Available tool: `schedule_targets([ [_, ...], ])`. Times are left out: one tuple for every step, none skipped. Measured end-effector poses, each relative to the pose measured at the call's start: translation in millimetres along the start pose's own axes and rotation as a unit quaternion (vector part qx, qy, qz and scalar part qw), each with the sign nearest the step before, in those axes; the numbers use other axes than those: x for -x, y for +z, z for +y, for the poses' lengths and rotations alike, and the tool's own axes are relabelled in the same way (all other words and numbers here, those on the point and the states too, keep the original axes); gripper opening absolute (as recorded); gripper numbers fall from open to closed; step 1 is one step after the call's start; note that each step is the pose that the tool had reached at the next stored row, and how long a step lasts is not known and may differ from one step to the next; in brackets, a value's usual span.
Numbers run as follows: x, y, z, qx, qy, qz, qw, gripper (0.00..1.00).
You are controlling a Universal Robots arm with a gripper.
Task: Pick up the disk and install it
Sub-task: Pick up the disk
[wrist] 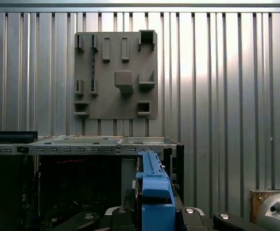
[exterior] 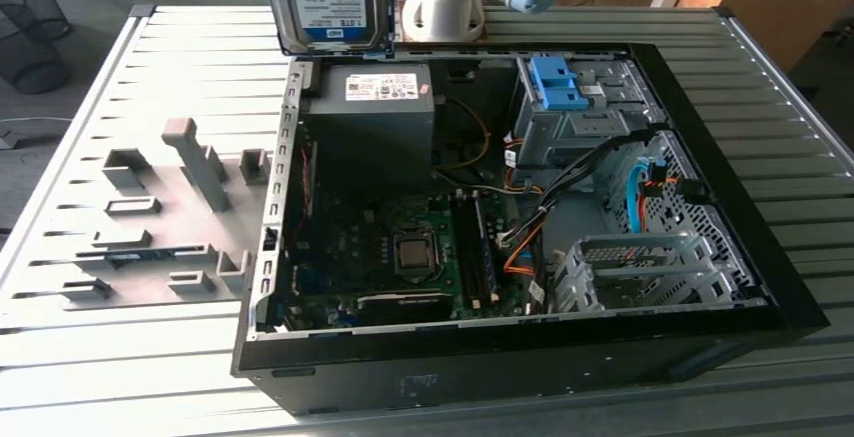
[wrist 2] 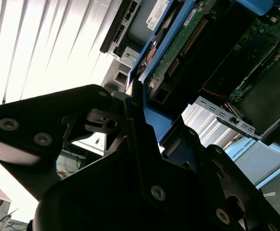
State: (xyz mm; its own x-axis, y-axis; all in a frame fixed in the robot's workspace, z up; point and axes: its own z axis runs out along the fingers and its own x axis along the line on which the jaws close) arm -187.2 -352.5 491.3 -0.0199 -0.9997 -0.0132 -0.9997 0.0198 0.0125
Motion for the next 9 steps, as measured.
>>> schedule_targets([
  [0.0,0.0,-0.3,0.0000,0.000,0.0000,1.0000,0.36],
  [0.1,0.0,-1.0,0.0001,0.000,0.0001,1.0000,0.36],
  [0.1,0.0,-1.8,0.0000,0.000,0.0000,1.0000,0.36],
  [0.1,0.0,-3.1,0.0000,0.000,0.0000,1.0000,0.36],
  [0.1,-0.1,-4.9,0.0000,0.000,0.0000,1.0000,0.36],
  [0.1,-0.1,-7.0,0.0000,0.000,0.0000,1.0000,0.36],
  [0.2,-0.1,-9.7,0.0000,0.000,0.0001,1.0000,0.36],
  [0.3,-0.2,-12.7,0.0000,0.000,0.0000,1.0000,0.36],
  [0.3,-0.2,-15.9,0.0000,0.000,0.0000,1.0000,0.36],
])
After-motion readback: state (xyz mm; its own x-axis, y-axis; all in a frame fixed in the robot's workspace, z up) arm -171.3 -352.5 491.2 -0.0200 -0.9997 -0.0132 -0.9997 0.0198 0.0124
